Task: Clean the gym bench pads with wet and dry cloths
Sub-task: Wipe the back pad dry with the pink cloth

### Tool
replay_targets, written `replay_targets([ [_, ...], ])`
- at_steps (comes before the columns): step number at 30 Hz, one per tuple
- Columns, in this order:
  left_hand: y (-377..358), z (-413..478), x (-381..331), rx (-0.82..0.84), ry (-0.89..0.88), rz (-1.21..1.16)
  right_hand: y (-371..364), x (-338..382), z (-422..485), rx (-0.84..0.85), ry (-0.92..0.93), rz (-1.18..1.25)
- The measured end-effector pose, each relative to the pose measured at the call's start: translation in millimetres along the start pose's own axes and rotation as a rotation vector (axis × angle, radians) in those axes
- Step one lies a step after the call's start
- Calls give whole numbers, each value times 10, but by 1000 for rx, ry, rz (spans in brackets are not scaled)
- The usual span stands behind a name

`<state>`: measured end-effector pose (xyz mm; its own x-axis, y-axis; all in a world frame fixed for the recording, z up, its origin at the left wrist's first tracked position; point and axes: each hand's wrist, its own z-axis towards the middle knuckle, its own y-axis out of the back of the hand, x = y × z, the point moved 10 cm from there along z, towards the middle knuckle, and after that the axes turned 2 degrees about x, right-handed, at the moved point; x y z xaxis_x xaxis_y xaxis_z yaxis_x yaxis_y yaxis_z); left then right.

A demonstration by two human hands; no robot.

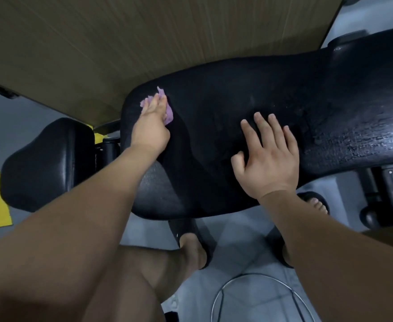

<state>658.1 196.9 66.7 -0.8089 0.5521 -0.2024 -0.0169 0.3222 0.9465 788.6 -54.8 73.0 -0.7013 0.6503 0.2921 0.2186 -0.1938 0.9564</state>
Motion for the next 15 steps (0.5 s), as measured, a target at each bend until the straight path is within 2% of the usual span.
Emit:
replay_targets([
  [11,146,659,-394,8,47,1,-1,-8,56,8,-10,2],
  [15,41,510,-794,38,-87,-24,0,4,67,6,-6,2],
])
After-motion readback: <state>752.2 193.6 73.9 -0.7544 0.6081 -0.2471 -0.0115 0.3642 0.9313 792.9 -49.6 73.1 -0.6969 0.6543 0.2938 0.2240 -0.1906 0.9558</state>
